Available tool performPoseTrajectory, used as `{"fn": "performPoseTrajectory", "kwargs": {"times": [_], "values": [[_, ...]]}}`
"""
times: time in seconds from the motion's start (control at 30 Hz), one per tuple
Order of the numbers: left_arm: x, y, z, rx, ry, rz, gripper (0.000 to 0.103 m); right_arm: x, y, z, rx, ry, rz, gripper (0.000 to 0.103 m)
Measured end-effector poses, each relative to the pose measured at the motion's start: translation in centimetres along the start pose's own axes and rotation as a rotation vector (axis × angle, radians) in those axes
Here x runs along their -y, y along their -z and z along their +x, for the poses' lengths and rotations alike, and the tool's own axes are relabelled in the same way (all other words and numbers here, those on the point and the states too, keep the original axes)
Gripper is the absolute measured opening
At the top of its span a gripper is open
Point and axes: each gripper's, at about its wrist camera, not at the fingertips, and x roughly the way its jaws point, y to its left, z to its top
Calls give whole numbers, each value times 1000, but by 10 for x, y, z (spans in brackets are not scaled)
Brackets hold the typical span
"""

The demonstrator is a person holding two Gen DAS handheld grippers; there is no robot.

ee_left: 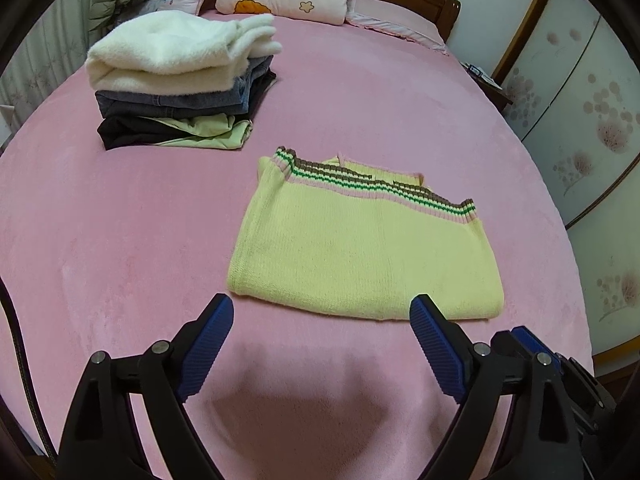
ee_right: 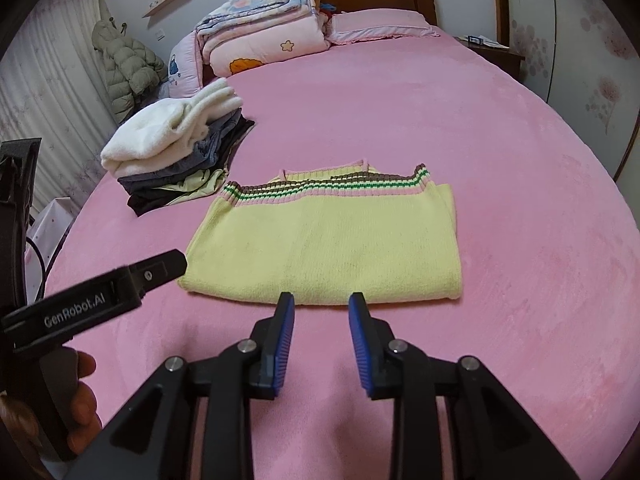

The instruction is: Fold large clothes

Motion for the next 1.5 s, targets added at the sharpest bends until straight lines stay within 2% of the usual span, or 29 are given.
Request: {"fn": "performPoseTrajectory", "kwargs": {"times": [0.2,0.37,0.5,0.6,0.67,0.73,0.87,0.9,0.97,1.0,1.03,1.07,1.1,1.2,1.33,1.4,1.5], "values": [[-7,8,29,-40,34,-52,92,4,-1,15,13,24,-7,28],[-24,20,65,-89,144,-169,92,7,-2,39,18,36,-18,28],[-43,28,94,-107,238,-312,92,7,-4,55,26,33,-32,28],[-54,33,107,-73,284,-382,92,7,-7,64,33,33,-46,28],[-56,34,112,-42,306,-387,94,5,-8,70,34,31,-55,28],[-56,32,117,-21,338,-381,101,3,-7,74,32,21,-64,28],[-58,23,120,21,367,-380,102,-4,-8,84,34,17,-96,27],[-61,20,120,37,371,-388,101,-5,-8,86,35,13,-103,23],[-66,13,119,65,373,-416,95,-11,-9,90,31,11,-127,19],[-70,11,119,87,361,-440,78,-13,-10,93,32,9,-136,17],[-72,8,120,97,358,-454,53,-15,-10,95,32,7,-142,16],[-72,5,121,94,354,-456,39,-18,-10,98,30,1,-148,14],[-72,2,124,86,336,-450,15,-20,-9,102,23,-3,-152,12],[-63,-4,118,113,297,-379,12,-20,-4,122,-40,-19,-134,7],[-16,-14,87,208,236,-112,12,-6,2,140,-88,-59,-49,7],[5,-18,78,226,253,-14,11,3,1,142,-97,-96,-1,7],[49,-26,67,235,280,185,11,17,2,143,-107,-155,66,6]]}}
